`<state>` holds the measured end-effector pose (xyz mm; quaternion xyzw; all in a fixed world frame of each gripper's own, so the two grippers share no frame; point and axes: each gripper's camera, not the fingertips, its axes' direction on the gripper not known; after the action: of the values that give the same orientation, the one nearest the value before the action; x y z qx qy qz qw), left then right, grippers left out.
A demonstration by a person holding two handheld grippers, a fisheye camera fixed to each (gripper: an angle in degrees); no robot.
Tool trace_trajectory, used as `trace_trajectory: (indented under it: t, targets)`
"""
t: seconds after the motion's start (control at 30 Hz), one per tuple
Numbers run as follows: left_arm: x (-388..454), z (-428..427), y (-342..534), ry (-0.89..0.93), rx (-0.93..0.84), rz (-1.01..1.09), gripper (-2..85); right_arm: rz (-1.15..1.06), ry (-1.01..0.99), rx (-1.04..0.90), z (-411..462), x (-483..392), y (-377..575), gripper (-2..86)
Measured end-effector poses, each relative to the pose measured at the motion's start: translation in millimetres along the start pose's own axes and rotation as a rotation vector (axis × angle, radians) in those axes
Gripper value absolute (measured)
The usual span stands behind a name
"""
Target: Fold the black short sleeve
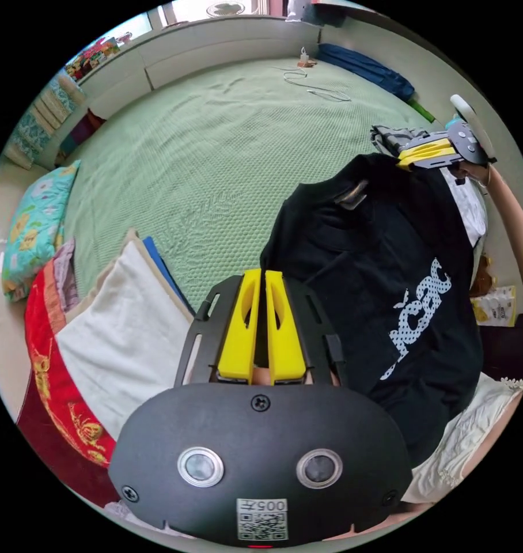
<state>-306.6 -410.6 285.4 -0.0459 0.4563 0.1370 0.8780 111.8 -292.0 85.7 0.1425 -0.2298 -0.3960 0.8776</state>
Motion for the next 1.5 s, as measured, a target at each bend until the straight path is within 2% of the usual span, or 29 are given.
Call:
trace_trajectory:
  t: [0.2,0.4,0.5,0.73,0.9,1.0,1.13,1.3,1.5]
  targets:
    - [-17.6,-48.8,-30.9,-0.103,0.055,-0.078,1.1,0.052,0.119,0.027,-48.9,1.7,-15.1,-1.6]
    - [-52.2,-69.0,-73.6,-0.195,0.056,-0.147,1.3,0.131,0.236,0.007,-53.5,14.2,-54.7,-1.6]
    - [-70.9,-69.0,-88.4,-0.217,0.066,-0.234,1.3,0.209,0.277,0.007,-47.2,23.6,-76.2,-1.5]
    - [-70.9,-28.3,-75.0,-0.241,0.030,-0.251,1.3,0.276,0.356,-0.078,12.9,3.8,-83.7,-1.5]
    - [-78.1,-37.3,-35.0,-0.170,0.094,-0.305,1.4,0.262,0.361,-0.049,19.1,-10.0,-54.4,-1.5]
    - [-78.6,-65.0,-7.1,-0.119,0.147,-0.320,1.4,0.304,0.298,0.039,-7.4,-13.5,-29.5,-1.5]
    - [-64.9,-109.8,38.8,-0.116,0.215,-0.294,1.2,0.252,0.309,0.134,-58.0,-44.6,20.1,-1.5]
    - [-21.5,-168.4,143.8,-0.044,0.294,-0.240,1.3,0.173,0.317,0.233,-114.3,-109.0,111.8,-1.5]
    - [62.3,-176.6,295.1,-0.022,0.301,-0.193,1.7,0.125,0.266,0.308,-128.9,-227.4,259.7,-1.6]
